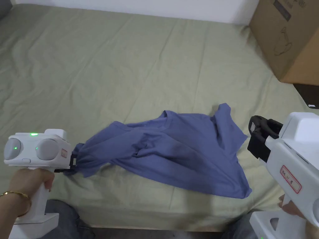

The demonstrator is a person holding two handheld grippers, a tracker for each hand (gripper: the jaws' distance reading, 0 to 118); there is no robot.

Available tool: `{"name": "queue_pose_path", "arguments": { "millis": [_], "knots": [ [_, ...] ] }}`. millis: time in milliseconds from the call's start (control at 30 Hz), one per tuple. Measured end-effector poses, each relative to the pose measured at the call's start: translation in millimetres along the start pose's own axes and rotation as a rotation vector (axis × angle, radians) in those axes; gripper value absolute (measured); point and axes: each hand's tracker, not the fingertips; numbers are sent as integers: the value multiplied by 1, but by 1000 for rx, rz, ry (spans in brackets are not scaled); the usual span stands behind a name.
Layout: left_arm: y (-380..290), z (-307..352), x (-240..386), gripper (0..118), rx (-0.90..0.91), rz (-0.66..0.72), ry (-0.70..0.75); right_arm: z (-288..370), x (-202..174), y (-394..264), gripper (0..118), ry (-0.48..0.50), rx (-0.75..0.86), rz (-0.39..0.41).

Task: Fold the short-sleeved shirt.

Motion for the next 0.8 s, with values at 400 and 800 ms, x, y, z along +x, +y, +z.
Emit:
{"name": "queue_pose_path", "arguments": {
  "millis": [400, 800],
  "knots": [
    [0, 82, -14, 0, 289, 172, -212, -5, 30, 25, 0, -50, -44, -5],
    [-10, 79, -14, 0, 283, 226, -226, -137, 27, 77, 112, 78, -357, 40]
  ]
}}
